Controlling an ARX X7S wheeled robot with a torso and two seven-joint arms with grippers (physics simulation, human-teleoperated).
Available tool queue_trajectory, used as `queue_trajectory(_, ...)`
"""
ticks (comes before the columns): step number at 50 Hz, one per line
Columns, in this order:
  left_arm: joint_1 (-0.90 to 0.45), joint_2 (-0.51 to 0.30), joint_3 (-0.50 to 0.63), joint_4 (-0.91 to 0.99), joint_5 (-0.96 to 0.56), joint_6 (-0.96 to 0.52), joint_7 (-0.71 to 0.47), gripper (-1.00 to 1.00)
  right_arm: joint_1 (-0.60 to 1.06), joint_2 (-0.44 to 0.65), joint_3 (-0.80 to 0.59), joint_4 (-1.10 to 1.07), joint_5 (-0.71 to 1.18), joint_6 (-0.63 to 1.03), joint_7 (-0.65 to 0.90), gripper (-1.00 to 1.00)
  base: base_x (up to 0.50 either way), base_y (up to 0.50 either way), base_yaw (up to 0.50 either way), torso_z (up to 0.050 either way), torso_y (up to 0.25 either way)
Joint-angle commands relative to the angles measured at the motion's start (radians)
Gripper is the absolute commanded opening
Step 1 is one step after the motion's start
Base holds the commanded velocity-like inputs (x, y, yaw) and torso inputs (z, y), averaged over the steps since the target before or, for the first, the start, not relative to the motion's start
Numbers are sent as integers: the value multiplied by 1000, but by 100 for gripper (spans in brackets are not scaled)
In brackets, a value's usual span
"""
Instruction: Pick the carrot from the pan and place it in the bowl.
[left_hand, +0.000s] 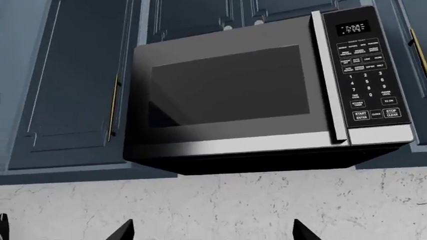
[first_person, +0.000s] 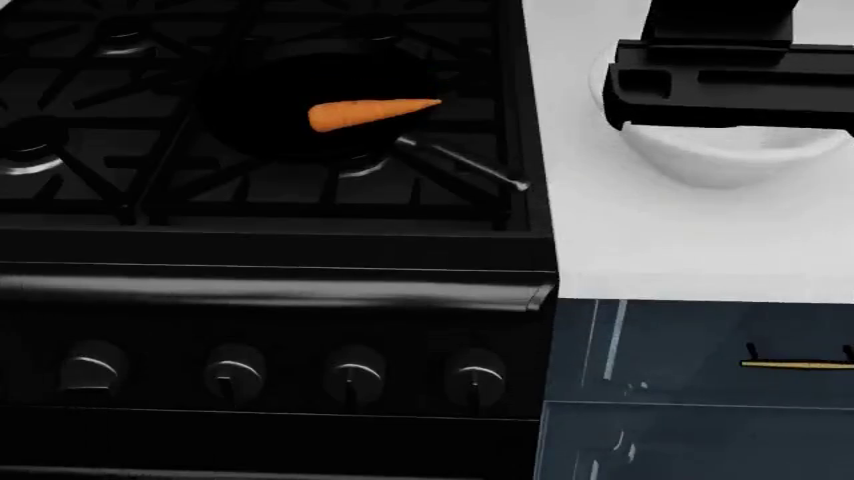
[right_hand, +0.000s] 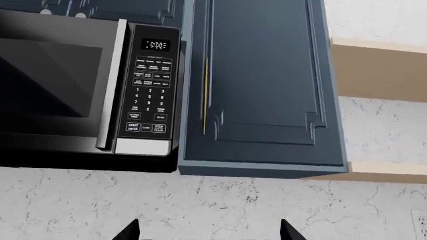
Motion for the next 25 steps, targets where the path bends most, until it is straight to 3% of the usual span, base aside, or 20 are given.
queue_trajectory(1, 0, -8, 16, -11, 0, -6, -7, 100, -6, -2, 7, 20, 17, -16, -8, 100, 0, 0, 0, 0, 0)
queue_trajectory(25, -6, -19, 20, 6, -14, -1, -12, 100, -8, 6, 13, 19, 40, -30, -16, 100, 336, -58, 0, 0, 0)
